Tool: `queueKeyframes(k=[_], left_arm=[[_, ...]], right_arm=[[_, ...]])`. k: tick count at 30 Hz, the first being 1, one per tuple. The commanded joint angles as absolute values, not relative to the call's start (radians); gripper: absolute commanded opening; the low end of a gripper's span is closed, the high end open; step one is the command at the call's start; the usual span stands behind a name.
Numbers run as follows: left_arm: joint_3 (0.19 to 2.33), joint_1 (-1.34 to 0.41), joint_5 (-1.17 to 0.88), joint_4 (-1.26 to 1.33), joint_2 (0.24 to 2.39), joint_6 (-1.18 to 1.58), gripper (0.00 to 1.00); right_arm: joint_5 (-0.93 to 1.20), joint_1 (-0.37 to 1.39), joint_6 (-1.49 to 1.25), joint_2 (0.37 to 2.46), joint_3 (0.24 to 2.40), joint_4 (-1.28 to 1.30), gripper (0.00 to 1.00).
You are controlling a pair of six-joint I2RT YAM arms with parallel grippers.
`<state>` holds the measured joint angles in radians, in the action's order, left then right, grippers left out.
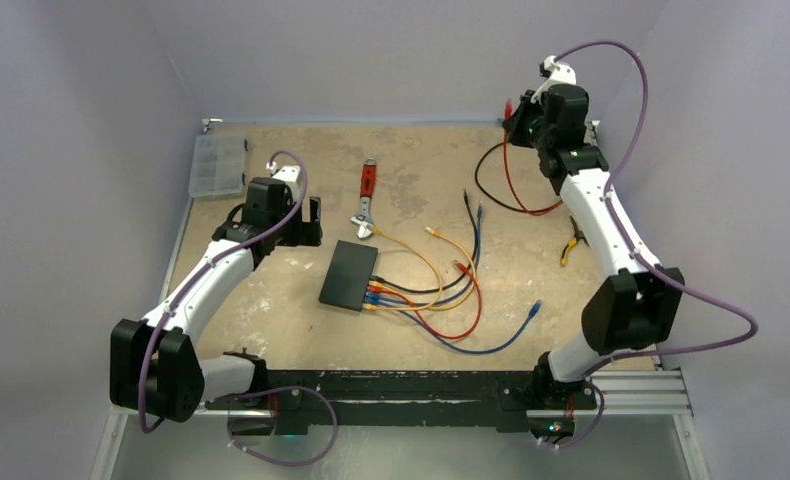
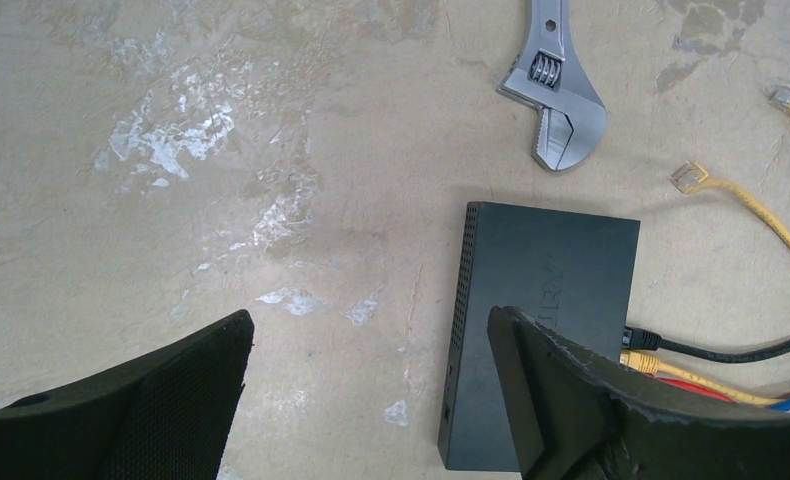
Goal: Pull the plug from the switch port
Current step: Place the connector at the center of the board.
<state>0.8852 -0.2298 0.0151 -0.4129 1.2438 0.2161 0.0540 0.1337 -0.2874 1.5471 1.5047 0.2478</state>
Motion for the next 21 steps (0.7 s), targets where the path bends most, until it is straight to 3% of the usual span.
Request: queueKeyframes(k=[1, 6, 21], left_arm=[[0.881, -0.225, 0.011, -0.406, 1.245, 0.202, 0.88], [0.882, -0.226, 0.006, -0.405, 1.248, 0.204, 0.88], [0.883, -0.226, 0.005, -0.406, 1.246, 0.202, 0.88]], right_arm=[[-0.088, 0.118, -0.269, 1.611, 1.555, 0.254, 0.0], [-0.177, 0.105, -0.243, 1.695, 1.623, 0.286, 0.0], [-0.175, 0.101, -0.228, 1.937, 1.859, 0.313, 0.0]])
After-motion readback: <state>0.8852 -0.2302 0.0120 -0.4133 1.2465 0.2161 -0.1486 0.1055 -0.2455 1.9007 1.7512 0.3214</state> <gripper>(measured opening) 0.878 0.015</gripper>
